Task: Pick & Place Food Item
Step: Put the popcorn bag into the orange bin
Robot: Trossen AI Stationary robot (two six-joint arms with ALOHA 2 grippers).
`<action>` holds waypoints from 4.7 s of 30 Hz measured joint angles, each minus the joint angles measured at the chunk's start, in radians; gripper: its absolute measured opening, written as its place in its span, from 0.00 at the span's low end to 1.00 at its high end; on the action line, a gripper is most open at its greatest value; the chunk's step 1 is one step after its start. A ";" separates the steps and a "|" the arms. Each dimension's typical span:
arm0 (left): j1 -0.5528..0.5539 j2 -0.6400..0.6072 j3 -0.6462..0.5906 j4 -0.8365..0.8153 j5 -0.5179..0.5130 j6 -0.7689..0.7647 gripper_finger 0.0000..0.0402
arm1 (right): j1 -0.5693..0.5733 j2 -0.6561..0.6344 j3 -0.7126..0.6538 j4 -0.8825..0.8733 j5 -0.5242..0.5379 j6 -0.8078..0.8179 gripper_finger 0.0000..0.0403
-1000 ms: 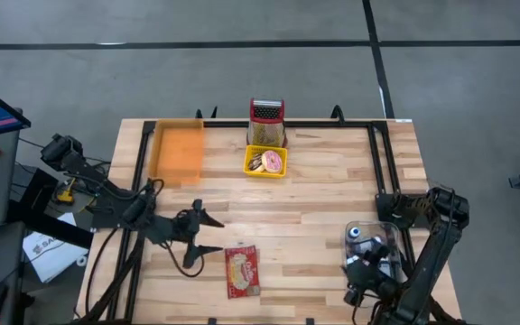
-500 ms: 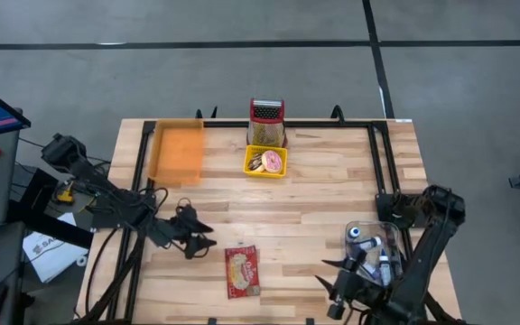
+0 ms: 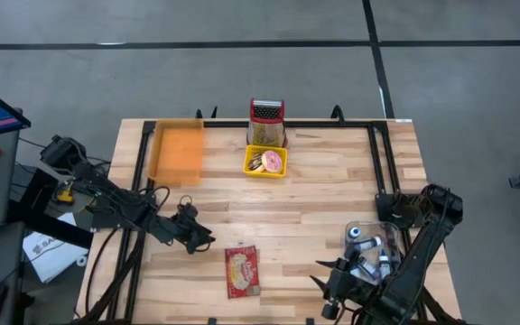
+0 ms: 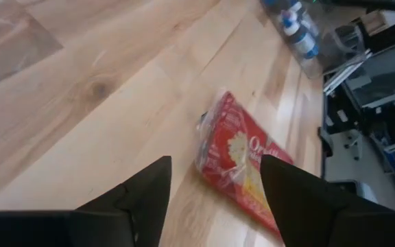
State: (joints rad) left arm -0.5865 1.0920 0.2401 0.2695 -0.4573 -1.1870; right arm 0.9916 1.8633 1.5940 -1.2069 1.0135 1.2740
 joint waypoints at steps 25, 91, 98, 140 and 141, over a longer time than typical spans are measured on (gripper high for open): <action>0.126 0.551 0.171 0.315 0.250 0.128 0.58 | -0.002 0.000 0.000 0.100 -0.003 -0.105 0.44; 0.205 0.358 0.360 0.508 0.012 0.985 0.00 | 0.002 0.000 0.000 0.089 0.004 -0.107 0.43; 0.248 0.092 0.360 0.282 -0.239 1.121 0.00 | 0.002 0.000 0.000 0.089 0.004 -0.107 0.43; 1.187 -0.143 0.445 -0.338 -0.419 1.035 0.00 | -0.006 0.000 0.000 0.086 0.005 -0.149 0.43; 1.196 -0.143 0.445 -0.371 -0.419 0.993 0.00 | -0.006 0.000 0.000 0.086 0.005 -0.149 0.43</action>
State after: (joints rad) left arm 0.6094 0.9485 0.6849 -0.1011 -0.8761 -0.1943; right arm 0.9859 1.8633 1.5940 -1.1213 1.0183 1.1252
